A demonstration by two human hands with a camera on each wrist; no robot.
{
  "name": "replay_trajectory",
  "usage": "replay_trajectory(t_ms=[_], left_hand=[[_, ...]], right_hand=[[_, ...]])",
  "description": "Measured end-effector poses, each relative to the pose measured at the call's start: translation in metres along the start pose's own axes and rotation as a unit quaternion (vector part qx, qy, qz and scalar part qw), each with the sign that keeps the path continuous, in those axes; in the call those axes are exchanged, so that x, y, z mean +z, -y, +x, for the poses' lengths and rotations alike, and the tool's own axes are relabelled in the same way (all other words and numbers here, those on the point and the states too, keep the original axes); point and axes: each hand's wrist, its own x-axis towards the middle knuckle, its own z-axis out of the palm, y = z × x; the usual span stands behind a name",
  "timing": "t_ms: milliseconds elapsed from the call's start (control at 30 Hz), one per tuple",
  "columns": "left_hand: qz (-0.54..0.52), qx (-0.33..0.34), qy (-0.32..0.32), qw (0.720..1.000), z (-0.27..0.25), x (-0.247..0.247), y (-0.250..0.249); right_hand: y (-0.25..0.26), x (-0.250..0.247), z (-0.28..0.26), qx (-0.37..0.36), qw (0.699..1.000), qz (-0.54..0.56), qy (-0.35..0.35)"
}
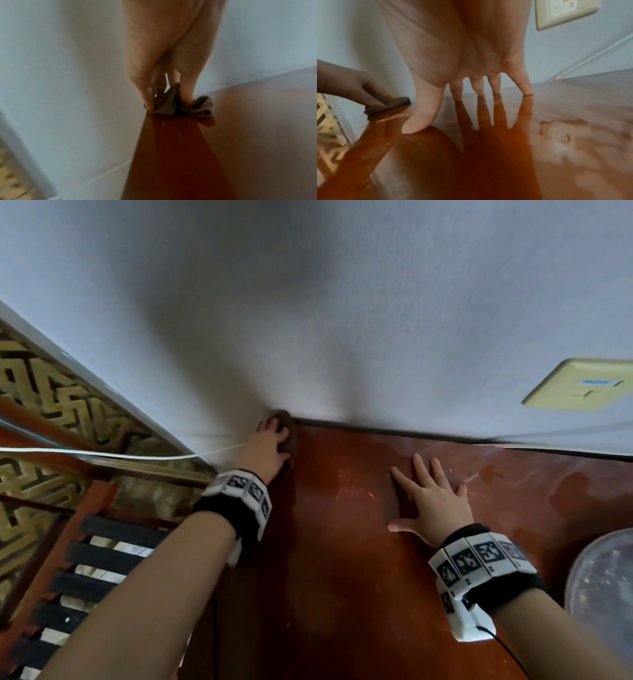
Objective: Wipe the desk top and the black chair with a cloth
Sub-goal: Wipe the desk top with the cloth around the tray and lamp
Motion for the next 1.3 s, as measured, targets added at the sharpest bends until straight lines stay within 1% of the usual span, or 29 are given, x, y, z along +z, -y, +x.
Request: replay_trajectory(t_ms=[33, 67, 100, 133, 200, 233, 267, 300, 333, 400, 433, 500, 567, 600, 633, 667, 700, 800, 833, 867, 900, 967, 1033, 1100, 1133, 1167, 1200, 1233, 1300], left_hand=[[0.011, -0.023, 0.005, 1.0, 0.007, -0.006, 0.004], [0.031, -0.032, 0.013, 0.999, 0.01, -0.009, 0.004], [0.05, -0.026, 0.015, 0.998, 0.009, -0.009, 0.0], [0.058, -0.003, 0.018, 0.998, 0.005, -0.005, -0.007], [0.037, 0.084, 0.026, 0.995, -0.014, 0.012, -0.028], [0.016, 0.132, 0.039, 0.99, -0.024, 0.021, -0.04], [0.001, 0.166, 0.052, 0.985, -0.033, 0.03, -0.052], [0.0, 0.184, 0.058, 0.981, -0.04, 0.038, -0.063], [0.008, 0.188, 0.057, 0.98, -0.044, 0.044, -0.072], [0.015, 0.17, 0.05, 0.984, -0.04, 0.045, -0.077], [0.01, 0.15, 0.04, 0.988, -0.034, 0.041, -0.073], [0.008, 0.08, 0.018, 0.997, -0.018, 0.028, -0.056], [0.027, 0.015, 0.015, 0.999, -0.006, 0.016, -0.04], [0.039, 0.001, 0.017, 0.999, -0.005, 0.014, -0.039], [0.043, 0.003, 0.015, 0.999, -0.008, 0.014, -0.044], [0.039, 0.021, 0.014, 0.999, -0.014, 0.017, -0.053], [0.029, 0.058, 0.016, 0.998, -0.023, 0.022, -0.066], [0.009, 0.201, 0.063, 0.977, -0.057, 0.046, -0.11], [0.02, 0.228, 0.078, 0.97, -0.066, 0.053, -0.124], [0.037, 0.239, 0.088, 0.966, -0.072, 0.057, -0.132], [0.046, 0.236, 0.092, 0.966, -0.072, 0.059, -0.135], [0.041, 0.196, 0.079, 0.977, -0.061, 0.052, -0.127], [0.041, 0.11, 0.038, 0.992, -0.042, 0.037, -0.108], [0.051, 0.018, 0.018, 0.998, -0.023, 0.024, -0.092], [0.056, -0.008, 0.018, 0.998, -0.019, 0.022, -0.09], [0.056, -0.019, 0.019, 0.998, -0.017, 0.022, -0.093], [0.049, -0.013, 0.016, 0.999, -0.018, 0.025, -0.099], [0.04, 0.015, 0.013, 0.999, -0.021, 0.031, -0.109], [0.022, 0.1, 0.019, 0.995, -0.032, 0.047, -0.135]], right_hand=[[0.0, 0.0, 0.001, 0.0, 1.0, 0.0, 0.001], [0.0, 0.0, 0.001, -0.001, 1.0, -0.001, 0.003], [0.0, -0.001, 0.002, -0.001, 1.0, -0.002, 0.004], [-0.001, 0.0, 0.002, -0.001, 1.0, -0.002, 0.005], [-0.002, 0.0, 0.003, -0.002, 1.0, -0.002, 0.004], [-0.002, 0.0, 0.003, -0.003, 1.0, -0.003, 0.004], [-0.001, 0.001, 0.003, -0.003, 1.0, -0.004, 0.004], [-0.001, 0.001, 0.003, -0.005, 1.0, -0.004, 0.005], [-0.001, 0.0, 0.003, -0.008, 1.0, -0.003, 0.006], [-0.005, -0.003, 0.003, -0.015, 1.0, 0.002, 0.009], [-0.01, -0.005, 0.003, -0.014, 1.0, 0.009, 0.012], [-0.023, -0.008, 0.001, 0.008, 1.0, 0.025, 0.011], [-0.035, -0.008, -0.004, 0.027, 0.999, 0.039, 0.007], [-0.038, -0.007, -0.006, 0.028, 0.999, 0.041, 0.007], [-0.038, -0.007, -0.006, 0.027, 0.999, 0.041, 0.009], [-0.037, -0.007, -0.005, 0.027, 0.999, 0.042, 0.011], [-0.036, -0.008, -0.003, 0.029, 0.999, 0.043, 0.014], [-0.033, -0.009, -0.001, 0.034, 0.998, 0.047, 0.015], [-0.033, -0.009, -0.001, 0.033, 0.998, 0.043, 0.015], [-0.034, -0.008, -0.001, 0.032, 0.999, 0.04, 0.013], [-0.035, -0.007, -0.002, 0.03, 0.999, 0.038, 0.012], [-0.036, -0.007, -0.003, 0.028, 0.999, 0.043, 0.012], [-0.036, -0.007, -0.003, 0.027, 0.998, 0.048, 0.012], [-0.036, -0.007, -0.004, 0.026, 0.998, 0.047, 0.011], [-0.036, -0.007, -0.003, 0.025, 0.999, 0.045, 0.011], [-0.036, -0.007, -0.003, 0.024, 0.999, 0.043, 0.012], [-0.036, -0.007, -0.003, 0.023, 0.999, 0.042, 0.012], [-0.036, -0.007, -0.003, 0.023, 0.999, 0.042, 0.012], [-0.037, -0.007, -0.003, 0.023, 0.999, 0.043, 0.008]])
